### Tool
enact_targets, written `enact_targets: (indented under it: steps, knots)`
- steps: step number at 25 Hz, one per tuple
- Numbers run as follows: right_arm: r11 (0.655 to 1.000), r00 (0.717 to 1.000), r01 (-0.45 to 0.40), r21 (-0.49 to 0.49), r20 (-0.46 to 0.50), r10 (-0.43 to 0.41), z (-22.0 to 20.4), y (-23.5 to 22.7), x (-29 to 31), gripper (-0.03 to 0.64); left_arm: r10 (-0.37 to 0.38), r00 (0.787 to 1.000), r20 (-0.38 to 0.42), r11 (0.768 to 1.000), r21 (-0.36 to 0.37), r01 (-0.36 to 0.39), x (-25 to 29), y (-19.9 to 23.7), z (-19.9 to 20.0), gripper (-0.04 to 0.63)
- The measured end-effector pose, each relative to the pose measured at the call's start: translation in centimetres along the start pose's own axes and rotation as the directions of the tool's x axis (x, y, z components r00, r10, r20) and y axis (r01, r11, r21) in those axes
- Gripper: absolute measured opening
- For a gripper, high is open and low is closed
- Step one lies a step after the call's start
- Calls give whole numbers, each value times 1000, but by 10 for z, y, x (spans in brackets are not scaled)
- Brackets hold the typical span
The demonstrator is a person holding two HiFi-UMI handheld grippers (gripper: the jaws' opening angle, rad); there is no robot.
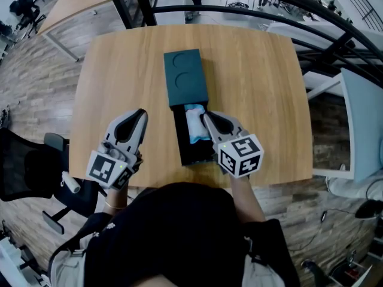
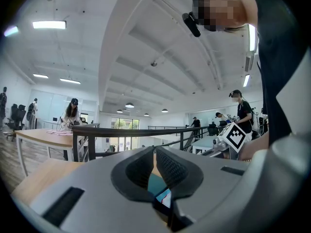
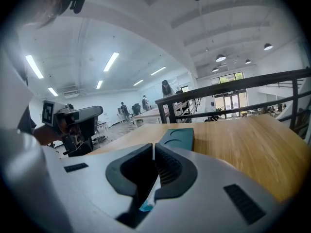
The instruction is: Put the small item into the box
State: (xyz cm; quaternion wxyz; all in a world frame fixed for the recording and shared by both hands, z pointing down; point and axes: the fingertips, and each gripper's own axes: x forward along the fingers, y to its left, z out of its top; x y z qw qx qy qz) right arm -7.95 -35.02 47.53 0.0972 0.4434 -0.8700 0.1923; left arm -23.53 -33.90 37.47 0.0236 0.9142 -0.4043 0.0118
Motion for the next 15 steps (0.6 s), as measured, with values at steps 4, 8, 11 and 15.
enact_targets:
  steps: [4,8,11,15]
  knots:
    - [1000,1000,-12,-7,-4,12,1,-1,0,31,23,1000,-5,1000,0,-23,-3,0,-1,25]
    - [1000,1000,-25,-15,-5,25,3,0,2,31,38,999,-9,999,0,-38,-6,0,0,25]
    - [999,999,-33,-20,-8,33,3,0,3,31,45,999,-11,999,1,-45,-7,0,-1,25]
    - [999,999,-40,-23,-16,39,1,-1,5,31,52,999,-7,999,4,-52,-6,1,0,25]
